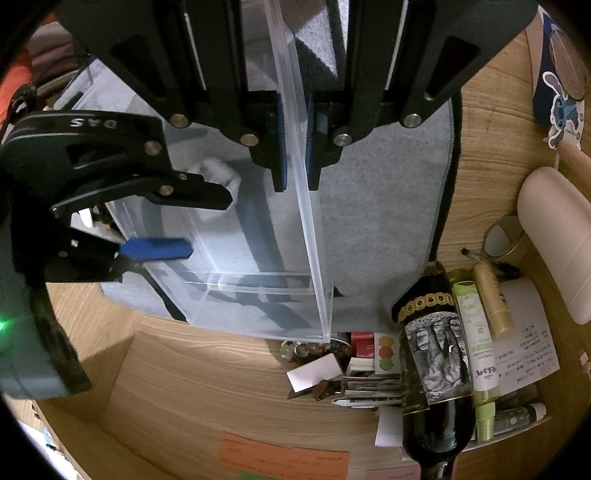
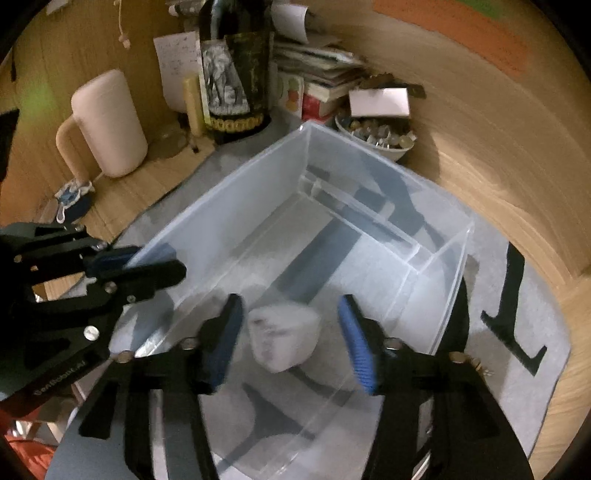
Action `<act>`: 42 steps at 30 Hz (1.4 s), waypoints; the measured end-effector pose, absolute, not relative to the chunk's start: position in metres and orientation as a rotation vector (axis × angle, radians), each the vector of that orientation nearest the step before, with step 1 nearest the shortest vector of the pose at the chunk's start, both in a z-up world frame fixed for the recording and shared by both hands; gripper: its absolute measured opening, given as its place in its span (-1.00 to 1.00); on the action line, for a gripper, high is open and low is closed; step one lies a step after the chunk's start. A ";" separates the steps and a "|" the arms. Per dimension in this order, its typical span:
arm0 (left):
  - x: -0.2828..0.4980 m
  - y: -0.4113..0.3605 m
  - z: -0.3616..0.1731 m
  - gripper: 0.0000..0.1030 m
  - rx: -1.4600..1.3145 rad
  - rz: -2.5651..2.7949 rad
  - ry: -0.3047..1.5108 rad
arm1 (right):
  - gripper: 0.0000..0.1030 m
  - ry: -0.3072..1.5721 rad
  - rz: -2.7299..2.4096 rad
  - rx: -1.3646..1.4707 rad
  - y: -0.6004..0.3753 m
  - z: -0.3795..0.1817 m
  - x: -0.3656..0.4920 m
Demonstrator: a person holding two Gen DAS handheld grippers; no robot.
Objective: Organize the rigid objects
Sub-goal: 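Carry the white plug adapter into the box with the right gripper and release, then move the right gripper to the white handheld device and grasp it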
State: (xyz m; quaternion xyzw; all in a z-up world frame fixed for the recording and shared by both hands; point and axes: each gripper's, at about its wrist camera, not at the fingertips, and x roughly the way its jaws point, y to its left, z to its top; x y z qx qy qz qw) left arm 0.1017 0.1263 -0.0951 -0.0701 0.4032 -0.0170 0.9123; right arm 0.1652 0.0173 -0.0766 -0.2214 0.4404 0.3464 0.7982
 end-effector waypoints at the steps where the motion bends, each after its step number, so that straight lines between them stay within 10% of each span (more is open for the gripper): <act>1: 0.102 0.126 -0.095 -0.82 -0.145 -0.035 0.831 | 0.18 0.933 0.742 -0.471 0.017 -0.074 0.164; 24: 0.102 0.127 -0.096 -0.82 -0.139 -0.031 0.834 | 0.58 0.670 0.443 -0.320 -0.109 0.000 0.152; 42: 0.104 0.121 -0.095 -0.82 -0.121 0.000 0.849 | 0.58 0.942 0.211 -0.148 -0.219 -0.097 0.148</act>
